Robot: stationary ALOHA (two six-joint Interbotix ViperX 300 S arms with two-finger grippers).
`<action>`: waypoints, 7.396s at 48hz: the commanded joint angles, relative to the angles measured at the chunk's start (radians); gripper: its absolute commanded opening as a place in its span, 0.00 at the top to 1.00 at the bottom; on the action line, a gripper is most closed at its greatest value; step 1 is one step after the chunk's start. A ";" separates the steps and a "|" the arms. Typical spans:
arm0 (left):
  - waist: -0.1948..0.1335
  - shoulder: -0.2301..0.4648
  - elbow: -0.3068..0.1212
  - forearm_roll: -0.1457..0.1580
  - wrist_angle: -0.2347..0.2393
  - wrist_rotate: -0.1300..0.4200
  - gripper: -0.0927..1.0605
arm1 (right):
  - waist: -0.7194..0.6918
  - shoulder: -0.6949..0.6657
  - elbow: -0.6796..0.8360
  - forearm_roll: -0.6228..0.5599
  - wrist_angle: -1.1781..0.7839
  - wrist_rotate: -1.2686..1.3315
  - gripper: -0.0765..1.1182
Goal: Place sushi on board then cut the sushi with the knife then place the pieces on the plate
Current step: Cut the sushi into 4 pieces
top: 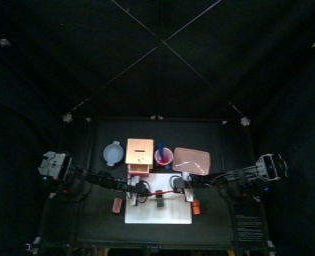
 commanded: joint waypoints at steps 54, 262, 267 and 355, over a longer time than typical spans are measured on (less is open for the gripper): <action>0.052 -0.023 -0.057 0.063 -0.012 0.006 0.63 | -0.021 -0.018 -0.103 -0.067 0.032 0.000 0.80; 0.011 -0.060 -0.143 0.071 0.089 0.005 0.64 | 0.103 -0.020 -0.198 -0.130 0.118 0.002 0.80; -0.025 -0.035 -0.146 0.069 0.046 0.005 0.64 | 0.133 -0.018 -0.193 -0.078 0.117 0.002 0.80; -0.011 0.020 -0.146 0.066 0.044 0.005 0.64 | 0.104 0.051 -0.187 -0.112 0.100 0.002 0.80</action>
